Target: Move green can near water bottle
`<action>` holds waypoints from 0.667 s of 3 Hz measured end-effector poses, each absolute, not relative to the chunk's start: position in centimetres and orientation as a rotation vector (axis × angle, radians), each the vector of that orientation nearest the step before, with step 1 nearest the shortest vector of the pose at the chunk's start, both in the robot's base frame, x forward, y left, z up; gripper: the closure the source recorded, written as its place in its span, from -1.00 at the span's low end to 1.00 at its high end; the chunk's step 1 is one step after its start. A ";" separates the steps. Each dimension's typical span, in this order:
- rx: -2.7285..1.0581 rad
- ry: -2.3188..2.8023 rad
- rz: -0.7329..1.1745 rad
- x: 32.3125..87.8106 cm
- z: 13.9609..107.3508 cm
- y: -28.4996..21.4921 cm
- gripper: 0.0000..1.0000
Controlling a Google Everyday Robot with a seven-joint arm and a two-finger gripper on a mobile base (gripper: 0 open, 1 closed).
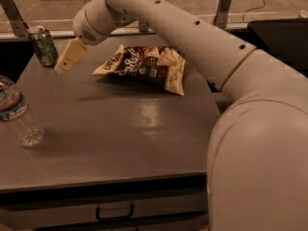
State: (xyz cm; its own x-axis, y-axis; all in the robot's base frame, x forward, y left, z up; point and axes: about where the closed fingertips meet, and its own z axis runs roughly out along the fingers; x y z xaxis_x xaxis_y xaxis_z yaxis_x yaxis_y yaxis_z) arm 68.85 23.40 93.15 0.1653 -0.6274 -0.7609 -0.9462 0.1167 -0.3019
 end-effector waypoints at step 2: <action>-1.350 1.577 0.599 75.6 90.4 31.8 -1.00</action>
Offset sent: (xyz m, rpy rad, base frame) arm 0.1110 0.1170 -0.0295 0.2882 0.0757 -0.1815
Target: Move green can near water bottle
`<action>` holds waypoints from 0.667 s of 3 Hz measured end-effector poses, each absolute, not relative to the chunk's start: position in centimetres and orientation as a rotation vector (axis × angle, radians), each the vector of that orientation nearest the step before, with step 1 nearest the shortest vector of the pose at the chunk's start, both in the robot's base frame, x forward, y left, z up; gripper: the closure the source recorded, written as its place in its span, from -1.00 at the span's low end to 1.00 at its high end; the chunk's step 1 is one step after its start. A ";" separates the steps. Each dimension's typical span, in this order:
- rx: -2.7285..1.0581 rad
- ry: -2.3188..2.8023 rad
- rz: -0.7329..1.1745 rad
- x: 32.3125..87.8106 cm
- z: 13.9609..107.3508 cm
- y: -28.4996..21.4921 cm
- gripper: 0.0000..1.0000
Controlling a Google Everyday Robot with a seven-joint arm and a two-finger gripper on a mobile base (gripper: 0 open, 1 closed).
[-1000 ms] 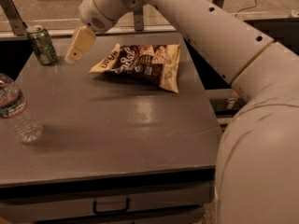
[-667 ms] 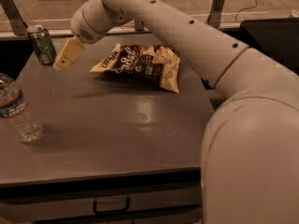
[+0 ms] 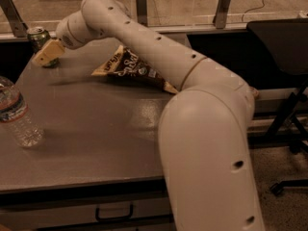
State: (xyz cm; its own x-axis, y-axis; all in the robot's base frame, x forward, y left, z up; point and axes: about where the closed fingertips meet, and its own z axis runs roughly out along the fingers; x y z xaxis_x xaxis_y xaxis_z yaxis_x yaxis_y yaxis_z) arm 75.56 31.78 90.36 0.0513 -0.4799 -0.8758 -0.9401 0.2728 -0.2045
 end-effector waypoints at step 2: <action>-1.277 1.634 0.724 78.6 88.6 35.6 -0.65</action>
Offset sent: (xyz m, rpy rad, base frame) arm 0.0409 0.0531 -0.0244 0.0808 0.2296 0.0308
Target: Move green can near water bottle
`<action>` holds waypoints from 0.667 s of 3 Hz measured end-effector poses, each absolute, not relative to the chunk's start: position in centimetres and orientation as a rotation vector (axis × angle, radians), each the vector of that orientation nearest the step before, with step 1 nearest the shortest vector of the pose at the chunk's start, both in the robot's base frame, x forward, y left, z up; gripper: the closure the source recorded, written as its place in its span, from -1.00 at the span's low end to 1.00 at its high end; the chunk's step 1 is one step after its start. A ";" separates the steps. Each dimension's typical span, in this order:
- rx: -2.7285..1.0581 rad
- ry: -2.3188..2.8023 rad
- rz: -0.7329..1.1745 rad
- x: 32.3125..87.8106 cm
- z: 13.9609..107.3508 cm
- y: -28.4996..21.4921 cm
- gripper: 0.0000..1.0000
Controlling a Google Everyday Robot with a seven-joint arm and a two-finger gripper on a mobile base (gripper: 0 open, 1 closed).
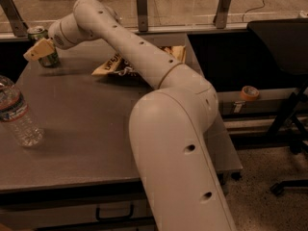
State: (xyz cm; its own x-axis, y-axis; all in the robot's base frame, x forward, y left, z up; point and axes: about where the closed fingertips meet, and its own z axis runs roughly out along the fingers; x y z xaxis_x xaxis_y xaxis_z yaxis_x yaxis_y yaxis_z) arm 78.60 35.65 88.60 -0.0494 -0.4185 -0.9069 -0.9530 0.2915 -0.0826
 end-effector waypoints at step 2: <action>-1.262 1.663 0.787 78.0 89.2 35.3 0.30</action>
Offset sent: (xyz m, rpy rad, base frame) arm -0.0145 -0.0172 0.0248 0.0410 0.0504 0.0042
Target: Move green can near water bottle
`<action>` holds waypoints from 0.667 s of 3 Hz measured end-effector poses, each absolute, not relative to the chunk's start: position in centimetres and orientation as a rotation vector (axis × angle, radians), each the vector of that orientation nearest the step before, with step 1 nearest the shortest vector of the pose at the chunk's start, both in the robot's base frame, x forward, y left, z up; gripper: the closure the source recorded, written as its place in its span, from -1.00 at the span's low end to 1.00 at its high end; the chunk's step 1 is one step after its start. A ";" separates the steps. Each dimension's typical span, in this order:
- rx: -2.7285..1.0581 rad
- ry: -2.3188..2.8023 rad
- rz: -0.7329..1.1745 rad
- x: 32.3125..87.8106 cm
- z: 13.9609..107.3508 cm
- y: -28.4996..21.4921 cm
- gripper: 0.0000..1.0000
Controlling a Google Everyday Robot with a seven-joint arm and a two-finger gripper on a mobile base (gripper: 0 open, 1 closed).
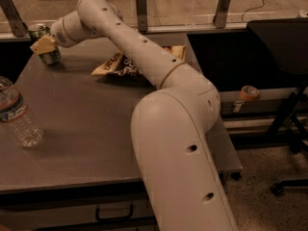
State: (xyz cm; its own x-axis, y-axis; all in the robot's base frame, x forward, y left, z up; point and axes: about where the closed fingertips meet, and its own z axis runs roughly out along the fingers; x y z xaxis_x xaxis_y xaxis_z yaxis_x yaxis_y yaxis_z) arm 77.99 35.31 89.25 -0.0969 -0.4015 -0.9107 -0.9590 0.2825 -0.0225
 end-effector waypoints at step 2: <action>-1.321 1.548 0.788 72.9 93.5 32.0 1.00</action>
Offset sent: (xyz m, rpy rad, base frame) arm -0.0904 -0.0971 0.0492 0.0080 -0.1332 0.0488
